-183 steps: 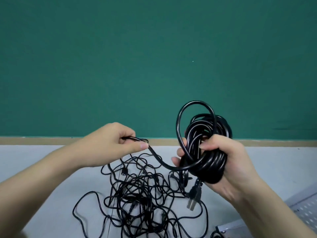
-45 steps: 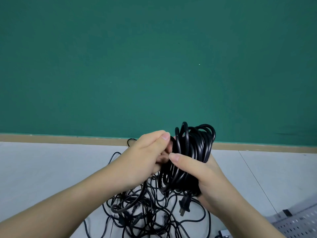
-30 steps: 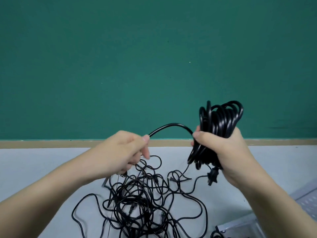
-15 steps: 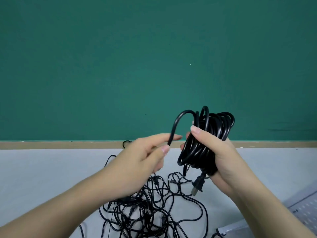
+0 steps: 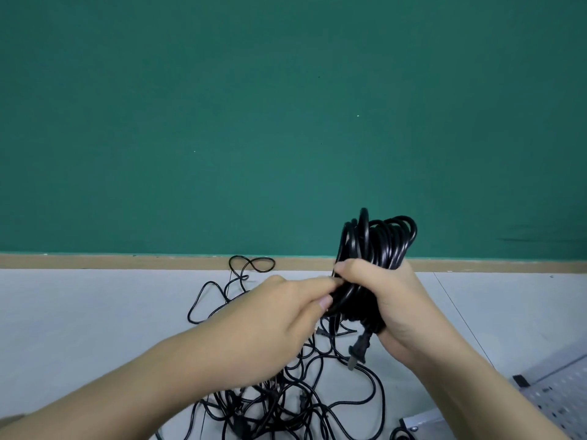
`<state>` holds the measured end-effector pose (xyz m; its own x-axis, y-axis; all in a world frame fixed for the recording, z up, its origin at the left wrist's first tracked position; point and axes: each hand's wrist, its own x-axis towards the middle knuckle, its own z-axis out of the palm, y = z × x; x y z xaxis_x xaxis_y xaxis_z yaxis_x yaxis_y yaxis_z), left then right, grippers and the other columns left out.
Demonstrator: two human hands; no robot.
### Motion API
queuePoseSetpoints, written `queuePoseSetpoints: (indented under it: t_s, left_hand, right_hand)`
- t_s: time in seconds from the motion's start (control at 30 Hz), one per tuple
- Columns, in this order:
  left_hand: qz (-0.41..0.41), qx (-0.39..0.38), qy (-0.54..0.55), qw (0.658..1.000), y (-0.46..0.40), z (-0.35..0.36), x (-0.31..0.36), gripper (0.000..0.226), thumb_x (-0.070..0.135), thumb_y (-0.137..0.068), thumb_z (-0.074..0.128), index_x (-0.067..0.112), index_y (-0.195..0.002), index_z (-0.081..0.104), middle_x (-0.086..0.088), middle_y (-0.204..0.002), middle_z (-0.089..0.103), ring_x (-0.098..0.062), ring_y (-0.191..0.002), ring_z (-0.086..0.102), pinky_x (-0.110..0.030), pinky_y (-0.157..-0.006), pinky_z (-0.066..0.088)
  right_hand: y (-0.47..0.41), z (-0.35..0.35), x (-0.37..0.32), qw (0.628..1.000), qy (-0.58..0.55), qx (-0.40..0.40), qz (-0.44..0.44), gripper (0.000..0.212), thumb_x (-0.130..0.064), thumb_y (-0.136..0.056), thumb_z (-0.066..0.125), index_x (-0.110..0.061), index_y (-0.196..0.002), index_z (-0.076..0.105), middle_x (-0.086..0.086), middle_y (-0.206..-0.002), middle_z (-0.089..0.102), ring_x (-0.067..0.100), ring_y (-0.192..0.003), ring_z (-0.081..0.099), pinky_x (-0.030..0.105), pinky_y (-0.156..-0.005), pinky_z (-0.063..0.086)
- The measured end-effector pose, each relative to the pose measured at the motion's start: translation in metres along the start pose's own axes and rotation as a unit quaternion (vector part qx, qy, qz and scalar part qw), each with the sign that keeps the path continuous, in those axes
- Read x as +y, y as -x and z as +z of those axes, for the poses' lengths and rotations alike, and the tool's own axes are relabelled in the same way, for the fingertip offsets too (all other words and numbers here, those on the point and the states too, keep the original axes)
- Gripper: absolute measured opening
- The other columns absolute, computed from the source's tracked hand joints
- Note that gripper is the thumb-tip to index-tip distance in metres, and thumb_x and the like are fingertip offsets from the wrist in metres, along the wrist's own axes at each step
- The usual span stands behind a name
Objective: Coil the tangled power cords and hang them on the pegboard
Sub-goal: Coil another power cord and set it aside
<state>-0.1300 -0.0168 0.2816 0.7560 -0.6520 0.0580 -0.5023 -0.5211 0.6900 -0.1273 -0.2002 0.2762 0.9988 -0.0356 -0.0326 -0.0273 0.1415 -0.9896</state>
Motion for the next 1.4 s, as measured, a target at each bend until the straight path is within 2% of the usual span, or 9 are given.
queuePoseSetpoints:
  t_s: [0.1, 0.2, 0.33, 0.47, 0.6, 0.77, 1.07, 1.23, 1.4]
  left_hand:
    - [-0.005, 0.037, 0.054, 0.998, 0.0, -0.017, -0.004, 0.023, 0.046, -0.105, 0.04, 0.049, -0.121, 0.057, 0.006, -0.061, 0.04, -0.014, -0.056, 0.037, -0.03, -0.054, 0.034]
    - [-0.026, 0.067, 0.071, 0.995, -0.001, -0.04, -0.018, 0.033, 0.057, -0.102, 0.045, 0.035, -0.096, 0.069, 0.002, -0.062, 0.034, -0.015, -0.058, 0.033, -0.033, -0.056, 0.03]
    - [-0.075, 0.029, 0.1, 0.992, 0.001, -0.06, -0.028, 0.049, 0.071, -0.09, 0.05, 0.03, -0.085, 0.077, -0.012, -0.065, 0.03, -0.027, -0.06, 0.03, -0.034, -0.065, 0.032]
    - [-0.095, -0.004, 0.044, 0.995, 0.005, -0.059, -0.031, 0.049, 0.072, -0.089, 0.056, 0.028, -0.084, 0.075, -0.023, -0.07, 0.044, -0.035, -0.062, 0.033, -0.033, -0.061, 0.03]
    - [-0.113, 0.075, 0.014, 0.991, 0.001, -0.052, -0.031, 0.038, 0.049, -0.095, 0.065, 0.022, -0.069, 0.066, 0.006, -0.057, 0.045, -0.013, -0.054, 0.032, -0.026, -0.051, 0.027]
    - [-0.092, 0.156, 0.019, 0.983, -0.003, -0.035, -0.017, 0.029, 0.037, -0.099, 0.064, 0.019, -0.076, 0.065, 0.017, -0.043, 0.042, -0.009, -0.04, 0.033, -0.017, -0.043, 0.029]
    - [-0.059, 0.246, 0.12, 0.96, -0.01, -0.003, -0.009, 0.032, 0.044, -0.1, 0.06, 0.023, -0.076, 0.063, -0.008, -0.057, 0.056, -0.014, -0.049, 0.039, -0.031, -0.053, 0.039]
    - [-0.074, 0.256, 0.143, 0.953, -0.012, 0.004, -0.006, 0.031, 0.039, -0.1, 0.058, 0.022, -0.074, 0.059, 0.01, -0.052, 0.045, -0.006, -0.047, 0.034, -0.022, -0.052, 0.03]
    - [-0.087, 0.229, 0.144, 0.959, -0.015, 0.003, -0.007, 0.028, 0.039, -0.099, 0.058, 0.023, -0.076, 0.06, -0.019, -0.072, 0.063, -0.014, -0.053, 0.038, -0.036, -0.057, 0.036]
  right_hand:
    - [-0.01, -0.011, -0.01, 0.994, -0.081, 0.067, 0.016, 0.022, -0.012, -0.07, 0.067, 0.001, -0.084, 0.058, 0.018, -0.074, 0.058, 0.031, -0.068, 0.064, 0.037, -0.059, 0.051]
    - [-0.02, -0.033, -0.023, 0.974, -0.193, 0.119, -0.01, 0.004, -0.008, -0.086, 0.061, -0.005, -0.083, 0.058, 0.009, -0.073, 0.064, 0.022, -0.069, 0.07, 0.04, -0.084, 0.052]
    - [-0.022, -0.047, -0.029, 0.967, -0.227, 0.103, -0.05, 0.011, -0.009, -0.087, 0.055, -0.01, -0.077, 0.058, 0.008, -0.079, 0.059, 0.023, -0.074, 0.067, 0.043, -0.095, 0.048]
    - [-0.014, -0.04, -0.024, 0.973, -0.23, 0.021, -0.018, 0.022, -0.013, -0.073, 0.061, -0.007, -0.092, 0.066, 0.013, -0.092, 0.063, 0.03, -0.085, 0.068, 0.046, -0.091, 0.051]
    - [-0.003, -0.024, -0.017, 0.973, -0.22, -0.061, 0.027, 0.052, -0.015, -0.057, 0.072, -0.001, -0.107, 0.066, 0.017, -0.097, 0.067, 0.032, -0.084, 0.067, 0.048, -0.077, 0.057]
    - [0.007, -0.005, -0.002, 0.981, -0.123, -0.12, 0.088, 0.043, -0.021, -0.053, 0.076, -0.007, -0.094, 0.079, 0.019, -0.093, 0.072, 0.035, -0.087, 0.073, 0.05, -0.078, 0.06]
    - [0.012, 0.014, 0.005, 0.985, -0.068, -0.137, 0.074, 0.063, -0.022, -0.061, 0.078, 0.013, -0.109, 0.057, 0.023, -0.091, 0.06, 0.033, -0.08, 0.063, 0.043, -0.065, 0.058]
    - [0.015, 0.016, 0.006, 0.977, -0.094, -0.162, 0.1, 0.058, -0.025, -0.066, 0.079, 0.005, -0.113, 0.067, 0.027, -0.102, 0.068, 0.04, -0.091, 0.067, 0.051, -0.076, 0.058]
    - [0.012, 0.016, 0.011, 0.985, -0.068, -0.138, 0.082, 0.059, -0.025, -0.068, 0.08, 0.005, -0.115, 0.063, 0.025, -0.104, 0.065, 0.036, -0.096, 0.066, 0.049, -0.082, 0.057]
